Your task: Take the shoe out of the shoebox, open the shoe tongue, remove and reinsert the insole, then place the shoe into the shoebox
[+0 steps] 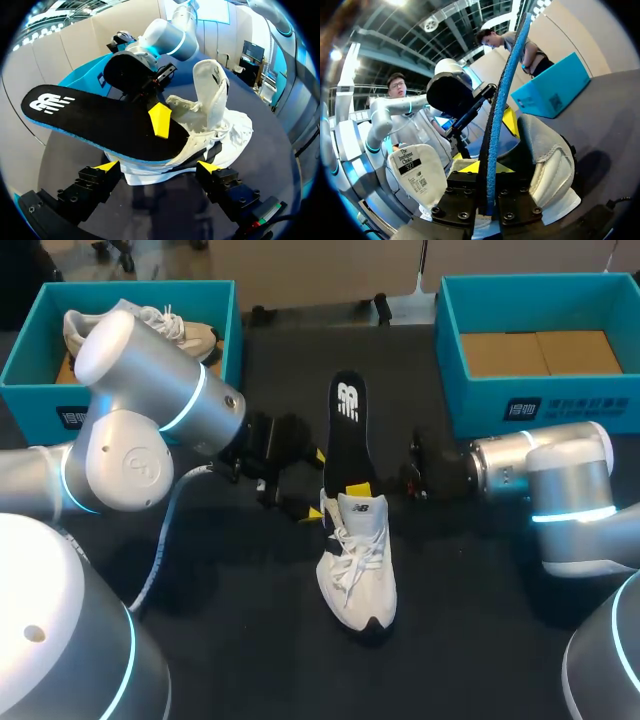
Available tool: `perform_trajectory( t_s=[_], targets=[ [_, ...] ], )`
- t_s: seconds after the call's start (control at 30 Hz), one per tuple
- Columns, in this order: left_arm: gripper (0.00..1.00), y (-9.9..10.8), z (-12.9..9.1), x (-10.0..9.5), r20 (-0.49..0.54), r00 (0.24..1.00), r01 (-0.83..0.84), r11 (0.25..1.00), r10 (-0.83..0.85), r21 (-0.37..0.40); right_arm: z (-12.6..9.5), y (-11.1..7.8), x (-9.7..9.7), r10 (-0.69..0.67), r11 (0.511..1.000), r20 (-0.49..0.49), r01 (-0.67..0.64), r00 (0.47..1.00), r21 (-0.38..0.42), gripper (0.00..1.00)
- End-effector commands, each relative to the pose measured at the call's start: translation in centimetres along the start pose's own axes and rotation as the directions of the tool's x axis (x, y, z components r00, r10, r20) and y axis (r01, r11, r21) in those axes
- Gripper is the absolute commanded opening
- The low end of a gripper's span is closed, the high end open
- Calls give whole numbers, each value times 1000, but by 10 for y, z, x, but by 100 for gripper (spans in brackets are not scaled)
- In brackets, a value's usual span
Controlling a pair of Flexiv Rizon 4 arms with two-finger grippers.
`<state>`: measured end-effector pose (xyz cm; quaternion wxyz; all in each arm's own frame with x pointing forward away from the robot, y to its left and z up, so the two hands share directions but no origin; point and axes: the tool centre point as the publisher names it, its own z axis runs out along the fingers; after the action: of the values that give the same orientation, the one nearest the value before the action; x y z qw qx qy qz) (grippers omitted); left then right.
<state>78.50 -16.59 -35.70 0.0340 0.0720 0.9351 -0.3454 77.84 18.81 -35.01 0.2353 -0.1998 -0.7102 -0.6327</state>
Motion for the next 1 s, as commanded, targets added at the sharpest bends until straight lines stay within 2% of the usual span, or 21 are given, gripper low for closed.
perform_trajectory(
  t_s=[0.03,0.23,0.43,0.73,0.83,0.9,0.97,1.0],
  targets=[
    [100,0,0,0,0,1000,0,1000,0,-2,2,5,5,-5,1000,14,5,1000,11,16],
    [100,0,0,0,0,1000,0,1000,0,-2,4,13,7,-27,999,18,26,999,18,24],
    [100,0,0,0,0,1000,0,1000,0,-2,0,18,7,-30,999,33,30,999,25,22],
    [100,0,0,0,0,1000,0,1000,0,-2,-3,37,0,-75,996,32,74,997,46,22],
    [100,0,0,0,0,1000,0,1000,0,-2,-2,40,-3,-80,995,24,78,997,60,19],
    [100,0,0,0,0,1000,0,1000,0,-2,-2,36,-4,-68,996,23,67,997,64,12],
    [100,0,0,0,0,1000,0,1000,0,-2,-3,32,-4,-56,997,27,54,998,60,0],
    [100,0,0,0,0,1000,0,1000,0,-2,-3,30,-3,-47,997,31,45,998,61,0]
  ],
)
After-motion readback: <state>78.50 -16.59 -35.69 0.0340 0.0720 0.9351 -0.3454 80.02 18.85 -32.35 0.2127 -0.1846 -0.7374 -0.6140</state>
